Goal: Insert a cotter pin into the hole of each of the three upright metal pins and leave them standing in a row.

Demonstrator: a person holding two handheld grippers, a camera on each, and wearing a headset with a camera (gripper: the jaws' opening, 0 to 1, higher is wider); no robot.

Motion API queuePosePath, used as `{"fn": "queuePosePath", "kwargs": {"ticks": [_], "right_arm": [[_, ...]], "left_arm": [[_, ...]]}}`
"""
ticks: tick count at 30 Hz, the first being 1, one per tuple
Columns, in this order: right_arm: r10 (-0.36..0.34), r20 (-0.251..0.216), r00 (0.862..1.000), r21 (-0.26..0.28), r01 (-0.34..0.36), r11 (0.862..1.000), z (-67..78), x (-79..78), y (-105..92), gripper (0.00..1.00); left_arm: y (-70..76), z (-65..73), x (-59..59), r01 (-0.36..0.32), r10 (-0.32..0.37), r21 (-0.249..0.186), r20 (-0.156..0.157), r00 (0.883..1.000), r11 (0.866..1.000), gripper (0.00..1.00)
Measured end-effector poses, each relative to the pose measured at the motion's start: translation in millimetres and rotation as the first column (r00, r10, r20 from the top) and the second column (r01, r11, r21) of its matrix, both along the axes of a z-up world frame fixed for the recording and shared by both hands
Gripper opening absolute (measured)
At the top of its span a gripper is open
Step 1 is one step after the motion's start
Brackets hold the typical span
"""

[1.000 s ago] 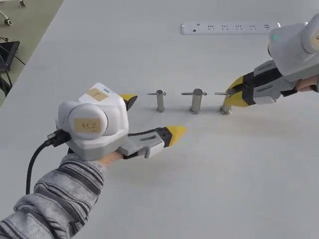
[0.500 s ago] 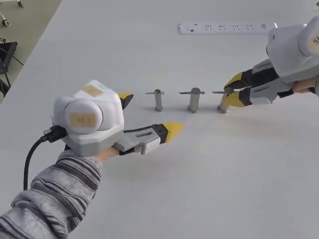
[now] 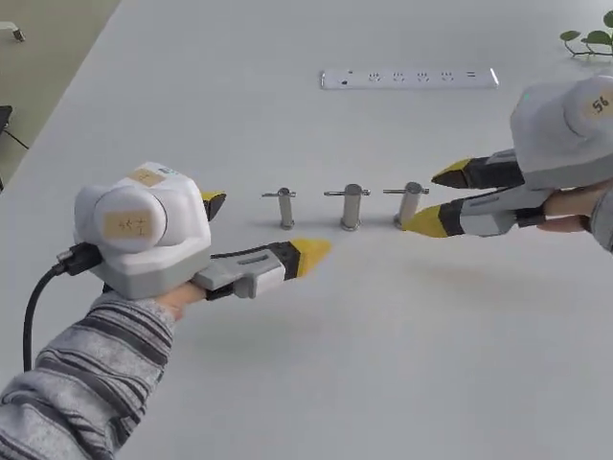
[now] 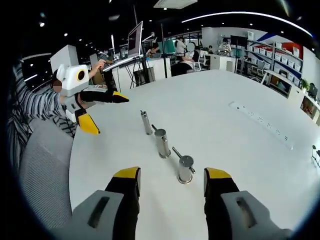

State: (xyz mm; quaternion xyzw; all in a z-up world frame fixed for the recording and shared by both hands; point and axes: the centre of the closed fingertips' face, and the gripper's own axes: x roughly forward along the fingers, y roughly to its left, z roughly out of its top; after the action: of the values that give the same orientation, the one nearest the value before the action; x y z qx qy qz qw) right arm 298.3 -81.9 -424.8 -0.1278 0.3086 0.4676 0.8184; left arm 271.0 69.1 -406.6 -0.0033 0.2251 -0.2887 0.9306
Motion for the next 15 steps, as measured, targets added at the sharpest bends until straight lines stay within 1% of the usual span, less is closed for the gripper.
{"fn": "queuePosePath", "kwargs": {"ticks": [2, 4, 6, 9, 11, 12, 13, 15], "right_arm": [[-0.032, -0.014, 0.999, 0.011, 0.032, 0.999, 1.6, -6.3, 1.2, 0.52], [-0.082, -0.026, 0.996, 0.027, 0.083, 0.996, 2.8, -10.2, 2.4, 0.57], [-0.104, -0.013, 0.994, 0.041, 0.105, 0.994, 5.2, -15.0, 5.9, 0.62], [-0.118, -0.007, 0.993, 0.026, 0.119, 0.993, 3.8, -23.9, 9.1, 0.65], [-0.139, -0.001, 0.990, 0.024, 0.139, 0.990, 2.9, -26.0, 8.7, 0.66], [-0.155, -0.007, 0.988, 0.033, 0.155, 0.987, 2.9, -28.0, 9.0, 0.67], [-0.178, -0.014, 0.984, 0.052, 0.178, 0.983, 4.4, -29.2, 9.7, 0.68], [-0.208, -0.028, 0.978, 0.072, 0.209, 0.975, 5.7, -30.6, 9.5, 0.69]], "left_arm": [[1.4, 1.2, -0.5, 0.000, 0.000, 0.003, 0.001, 1.000, 1.000, 0.89], [2.3, 2.3, -1.5, 0.001, -0.001, 0.003, -0.002, 1.000, 1.000, 0.91], [3.2, 3.8, -2.7, 0.001, -0.001, 0.004, -0.003, 1.000, 1.000, 0.93], [3.2, 5.6, -5.4, 0.002, -0.002, 0.002, -0.004, 1.000, 1.000, 0.97], [3.7, 4.8, -6.2, 0.004, -0.004, 0.008, -0.006, 1.000, 1.000, 0.98], [3.8, 4.3, -6.4, 0.003, -0.003, 0.007, -0.008, 1.000, 1.000, 0.99], [3.1, 3.5, -8.0, 0.007, -0.007, 0.004, -0.017, 1.000, 1.000, 0.99], [3.0, 3.6, -9.2, 0.005, -0.005, 0.004, -0.020, 1.000, 1.000, 0.99]]}}
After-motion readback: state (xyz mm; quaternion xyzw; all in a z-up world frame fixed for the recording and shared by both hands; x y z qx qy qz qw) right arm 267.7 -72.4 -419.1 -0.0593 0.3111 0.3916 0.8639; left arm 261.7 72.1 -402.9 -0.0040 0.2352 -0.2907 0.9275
